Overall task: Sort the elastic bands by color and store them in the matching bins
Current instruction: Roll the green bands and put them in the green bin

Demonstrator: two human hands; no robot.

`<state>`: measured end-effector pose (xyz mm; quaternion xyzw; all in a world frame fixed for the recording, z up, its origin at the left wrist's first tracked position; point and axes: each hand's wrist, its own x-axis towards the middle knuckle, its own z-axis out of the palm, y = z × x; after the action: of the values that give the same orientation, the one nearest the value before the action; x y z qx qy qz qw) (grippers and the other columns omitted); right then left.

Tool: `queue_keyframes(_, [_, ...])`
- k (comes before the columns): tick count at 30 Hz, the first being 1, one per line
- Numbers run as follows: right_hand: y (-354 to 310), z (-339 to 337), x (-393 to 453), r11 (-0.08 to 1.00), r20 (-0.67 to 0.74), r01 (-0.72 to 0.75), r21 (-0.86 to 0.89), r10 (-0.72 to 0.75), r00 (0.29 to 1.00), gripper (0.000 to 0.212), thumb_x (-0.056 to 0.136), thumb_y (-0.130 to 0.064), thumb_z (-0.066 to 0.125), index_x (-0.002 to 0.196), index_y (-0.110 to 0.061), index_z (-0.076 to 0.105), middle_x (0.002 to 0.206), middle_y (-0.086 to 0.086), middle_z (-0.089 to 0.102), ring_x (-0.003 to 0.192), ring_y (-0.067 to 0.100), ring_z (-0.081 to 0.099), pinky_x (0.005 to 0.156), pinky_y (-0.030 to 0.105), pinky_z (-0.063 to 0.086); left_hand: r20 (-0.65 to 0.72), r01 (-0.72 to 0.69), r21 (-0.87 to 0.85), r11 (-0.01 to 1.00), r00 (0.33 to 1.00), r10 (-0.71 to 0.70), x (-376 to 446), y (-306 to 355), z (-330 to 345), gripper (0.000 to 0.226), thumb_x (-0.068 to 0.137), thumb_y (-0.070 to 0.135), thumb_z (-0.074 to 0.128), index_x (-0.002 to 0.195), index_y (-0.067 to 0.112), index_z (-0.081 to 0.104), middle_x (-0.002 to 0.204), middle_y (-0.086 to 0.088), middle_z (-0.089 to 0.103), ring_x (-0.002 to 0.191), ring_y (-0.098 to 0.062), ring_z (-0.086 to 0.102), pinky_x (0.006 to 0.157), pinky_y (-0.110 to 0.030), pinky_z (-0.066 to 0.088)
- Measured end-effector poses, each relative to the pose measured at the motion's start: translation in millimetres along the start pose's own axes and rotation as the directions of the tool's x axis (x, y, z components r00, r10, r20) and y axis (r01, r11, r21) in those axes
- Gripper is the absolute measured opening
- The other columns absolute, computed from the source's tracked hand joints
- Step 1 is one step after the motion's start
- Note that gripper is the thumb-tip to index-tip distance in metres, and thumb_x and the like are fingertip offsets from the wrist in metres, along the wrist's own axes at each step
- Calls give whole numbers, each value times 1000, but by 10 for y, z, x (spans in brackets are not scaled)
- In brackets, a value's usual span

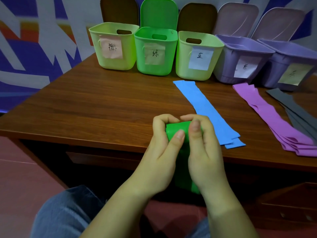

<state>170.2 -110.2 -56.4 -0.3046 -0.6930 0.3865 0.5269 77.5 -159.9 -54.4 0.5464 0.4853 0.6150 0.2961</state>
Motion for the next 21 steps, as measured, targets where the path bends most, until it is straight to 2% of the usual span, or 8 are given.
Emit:
queue_keyframes(3, [20,1,-51,999,19,34,5,-34,999,27,93,-43,31,108,-31,50,108,-32,54,103,-9,53,83,5,37,10,65,13,998,998,-65,27,14,-7,38,85,57,36,109,28,38,102,-4,60,92,-18,61,79,-36,49])
queue_keyframes(7, [28,-6,-80,997,47,7,72,-10,999,28,92,-42,34,111,-29,49,110,-30,54,104,-3,54,86,11,39,-37,21,100,995,999,-17,61,34,-48,34,89,55,35,102,24,42,81,10,56,72,-6,55,68,-33,47])
queue_keyframes(10, [31,-3,-42,996,41,-46,79,43,998,38,90,-55,34,106,-27,54,102,-23,59,97,5,59,82,21,45,6,8,63,998,1000,-8,40,17,-58,28,87,52,37,103,28,40,83,13,54,73,-6,53,68,-34,46])
queue_keyframes(12, [24,-2,-18,999,27,-36,25,36,999,46,89,-63,32,101,-25,55,97,-21,61,92,4,60,78,18,46,36,16,43,999,999,-17,30,9,-58,26,87,50,39,103,29,38,87,10,53,76,-8,53,69,-35,46])
queue_keyframes(14, [24,-3,-23,1000,14,-11,-3,11,1000,36,91,-54,31,98,-27,54,97,-24,60,93,1,59,78,12,43,46,37,37,999,998,-39,30,12,-54,32,86,53,38,104,27,38,88,7,54,78,-9,54,70,-32,46])
queue_keyframes(17, [29,-2,-62,1000,30,30,-10,-29,999,27,94,-43,30,105,-29,50,103,-30,56,98,-4,55,80,6,39,16,55,104,993,998,-57,49,20,-60,43,82,64,32,103,27,40,84,8,57,73,-9,56,68,-32,46])
queue_keyframes(21, [23,-14,-73,997,48,0,72,-3,999,29,92,-43,33,107,-26,51,103,-25,57,97,3,57,80,15,44,29,30,47,998,999,-31,33,40,-67,30,85,55,38,101,30,40,83,6,55,72,-17,55,67,-38,47])
